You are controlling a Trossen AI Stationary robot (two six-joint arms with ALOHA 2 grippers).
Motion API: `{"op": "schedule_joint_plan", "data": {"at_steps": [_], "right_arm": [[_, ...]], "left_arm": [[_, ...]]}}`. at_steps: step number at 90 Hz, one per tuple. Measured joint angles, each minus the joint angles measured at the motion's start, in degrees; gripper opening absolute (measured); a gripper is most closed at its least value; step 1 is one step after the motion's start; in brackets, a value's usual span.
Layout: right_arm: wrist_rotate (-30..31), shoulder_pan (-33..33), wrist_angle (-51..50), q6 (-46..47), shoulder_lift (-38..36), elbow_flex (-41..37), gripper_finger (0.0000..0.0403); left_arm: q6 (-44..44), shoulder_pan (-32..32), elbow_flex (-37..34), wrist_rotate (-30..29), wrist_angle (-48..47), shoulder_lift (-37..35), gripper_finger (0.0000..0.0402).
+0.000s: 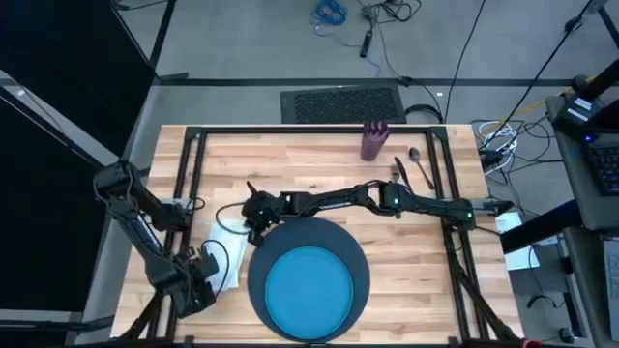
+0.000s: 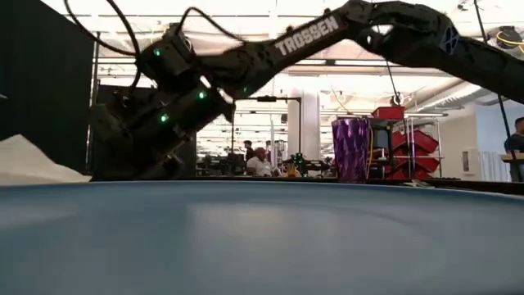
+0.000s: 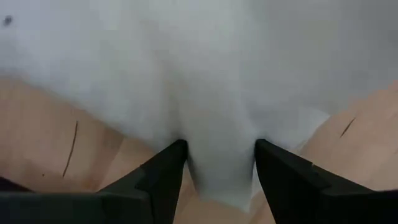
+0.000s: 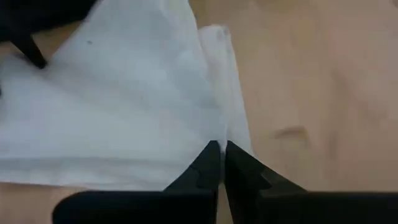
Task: Set table place
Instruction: Adjust the table napkin
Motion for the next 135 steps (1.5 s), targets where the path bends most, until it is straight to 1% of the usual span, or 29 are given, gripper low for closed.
{"op": "schedule_joint_plan", "data": {"at_steps": [8,20,28,33,41,54,63,69,80,90,100,104,110,114,123,129,135], "right_arm": [[2.09,0.37,-2.05,1.21,-0.74,-0.02,0.0001],[1.84,0.39,-0.67,-0.15,-0.92,-0.04,0.0002],[1.88,0.35,0.83,-1.86,-0.98,-0.04,0.0017],[1.9,0.33,1.52,-2.48,-0.98,-0.04,0.0035],[1.95,0.28,2.59,-4.26,-0.99,-0.04,0.0075],[2.36,0.12,3.36,-6.78,-1.03,-0.04,0.0155],[2.19,-0.41,6.23,-6.91,-1.03,-0.04,0.021],[0.5,-1.17,8.41,-6.89,-1.03,-0.04,0.0239],[-6.4,-2.57,12.04,-6.14,-1.03,-0.04,0.0271],[-11.06,-3.58,12.72,-4.24,-0.93,-0.04,0.0277],[-11.67,-3.89,9.75,-4.35,-0.68,-0.04,0.0271],[-11.5,-3.86,9.02,-5.5,-0.63,-0.09,0.0267],[-11.63,-3.85,8.81,-6.47,-0.87,-0.11,0.0262],[-11.71,-3.85,8.75,-6.82,-1.36,-0.11,0.0259],[-11.74,-3.95,7.33,-8.31,-3.58,-0.11,0.0256],[-11.76,-4.28,5.15,-9.24,-5.27,-0.09,0.0255],[-11.73,-4.7,-0.06,-10.26,-7.38,-0.09,0.0255]], "left_arm": [[-0.04,-0.14,0.0,-0.24,-0.04,0.0,0.0182],[-0.04,-0.14,0.0,-0.24,0.0,0.02,0.0182],[-0.11,-0.14,0.0,-0.22,0.1,0.0,0.0182],[-0.11,-0.14,0.0,-0.22,0.17,0.0,0.0182],[-0.12,-0.14,0.0,-0.2,0.23,0.0,0.0182],[-0.09,-0.12,0.0,-0.17,0.31,0.0,0.0182],[0.03,-0.11,0.0,-0.15,0.46,0.0,0.0182],[0.38,-0.11,0.0,-0.15,0.75,0.0,0.0182],[1.46,-0.11,-0.02,0.23,1.24,0.0,0.0182],[3.65,-0.16,-0.02,1.19,1.34,0.0,0.0182],[6.81,-0.49,1.07,1.42,1.2,0.02,0.0182],[7.78,-0.52,2.29,-0.6,0.55,0.01,0.0182],[9.19,-0.39,5.06,-6.38,-2.14,-1.06,0.0182],[9.41,-0.06,7.12,-10.01,-5.24,-2.17,0.0182],[10.15,1.2,10.77,-15.7,-12.23,-3.63,0.0182],[11.49,1.89,13.46,-21.32,-14.81,-5.25,0.0182],[12.07,2.55,14.91,-26.02,-17.33,-7.05,0.0182]]}}
